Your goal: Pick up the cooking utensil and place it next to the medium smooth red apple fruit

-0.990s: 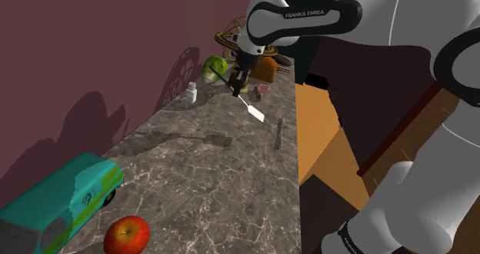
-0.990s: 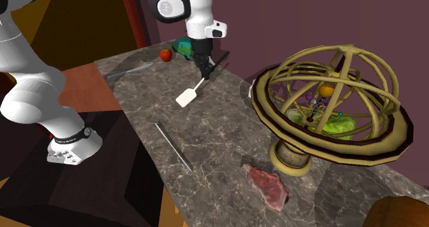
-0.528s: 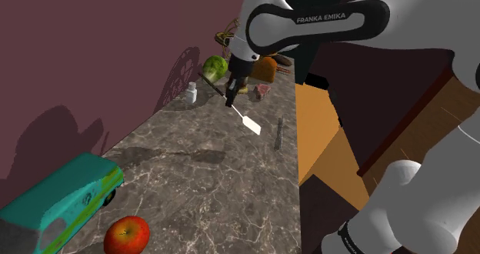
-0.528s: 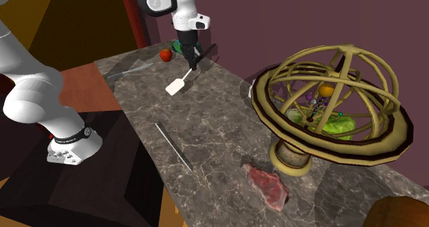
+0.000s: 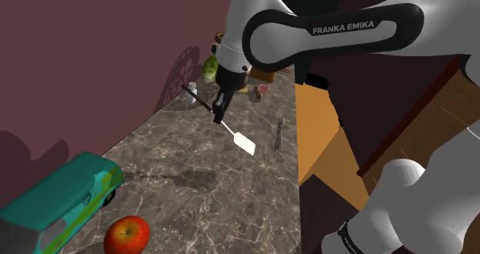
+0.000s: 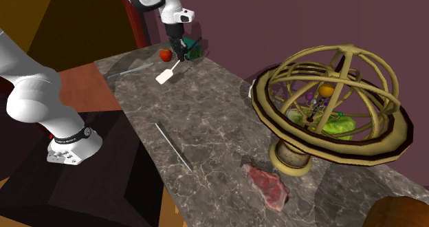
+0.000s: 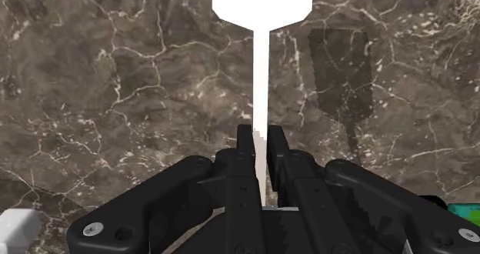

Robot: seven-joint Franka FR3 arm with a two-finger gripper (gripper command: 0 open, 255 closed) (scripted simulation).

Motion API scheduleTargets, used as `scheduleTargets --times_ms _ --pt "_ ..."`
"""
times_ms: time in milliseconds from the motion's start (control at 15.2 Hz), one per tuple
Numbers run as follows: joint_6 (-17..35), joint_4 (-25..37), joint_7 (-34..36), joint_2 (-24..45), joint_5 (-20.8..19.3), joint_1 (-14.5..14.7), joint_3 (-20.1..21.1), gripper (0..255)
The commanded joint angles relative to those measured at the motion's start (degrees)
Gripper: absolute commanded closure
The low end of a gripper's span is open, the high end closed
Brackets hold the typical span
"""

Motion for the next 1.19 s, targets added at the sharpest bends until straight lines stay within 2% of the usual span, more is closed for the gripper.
scheduleTargets --times_ms 0,594,1122 --pt "0.16 -0.93 2.75 -0.81 0.09 1.19 1.51 255" --pt "0.08 -0.38 15.55 -0.49 0.17 6.65 8.9 255" --pt "-0.7 4.55 27.53 3.81 -1.36 11.48 15.37 255"
